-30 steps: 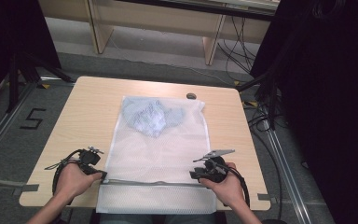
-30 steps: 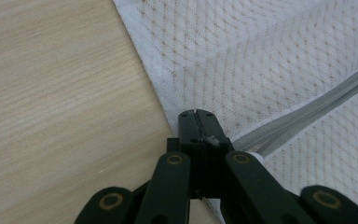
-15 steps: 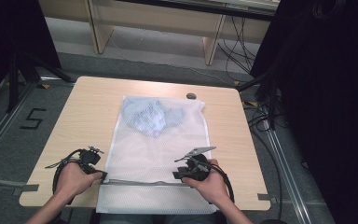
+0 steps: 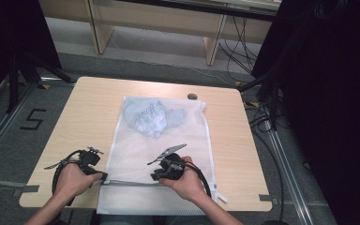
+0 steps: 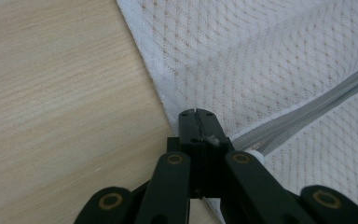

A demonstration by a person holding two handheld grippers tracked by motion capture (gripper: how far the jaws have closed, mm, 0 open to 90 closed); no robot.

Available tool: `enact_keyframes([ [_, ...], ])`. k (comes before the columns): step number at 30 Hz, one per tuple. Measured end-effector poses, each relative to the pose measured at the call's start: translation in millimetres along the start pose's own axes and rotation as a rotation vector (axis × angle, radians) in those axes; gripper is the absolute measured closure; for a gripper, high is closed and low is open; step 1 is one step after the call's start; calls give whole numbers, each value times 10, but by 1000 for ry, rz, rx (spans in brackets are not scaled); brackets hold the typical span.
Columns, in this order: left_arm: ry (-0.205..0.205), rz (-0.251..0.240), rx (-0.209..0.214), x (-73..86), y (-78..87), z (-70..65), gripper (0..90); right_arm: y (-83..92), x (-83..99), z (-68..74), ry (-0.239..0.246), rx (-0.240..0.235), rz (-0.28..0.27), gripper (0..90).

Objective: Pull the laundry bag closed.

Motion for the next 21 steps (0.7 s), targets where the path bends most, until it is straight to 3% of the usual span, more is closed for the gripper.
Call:
enact_keyframes([
  [4,20,-12,-1,-11,-8,-8,898,-91,-73,75,32,-9,1,770],
  [7,23,-13,1,-9,-8,-8,898,-127,-88,134,18,-16,13,770],
  [9,22,-13,1,-10,-9,-7,898,-184,-119,192,33,-28,16,770],
  [12,16,-9,5,-5,-5,-5,898,-241,-135,239,49,-34,22,769],
  [13,-16,14,14,13,8,14,898,-251,-136,262,41,-37,27,768],
  [14,-20,12,16,11,4,20,898,-262,-141,281,37,-41,30,768],
  [15,-9,18,9,13,11,14,897,-286,-164,289,55,-47,16,767],
  [21,-19,10,20,12,3,17,897,-385,-190,403,48,-62,34,764],
])
Point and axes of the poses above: each handheld gripper's, and its own axes: y roughly backward along the jaws, x roughly out of its underside, z roughly to its left, the point moved 8 cm from there along -y, roughly forward along the jaws, and after that the axes turned 9 degrees about -y, right-handed, at the moved point
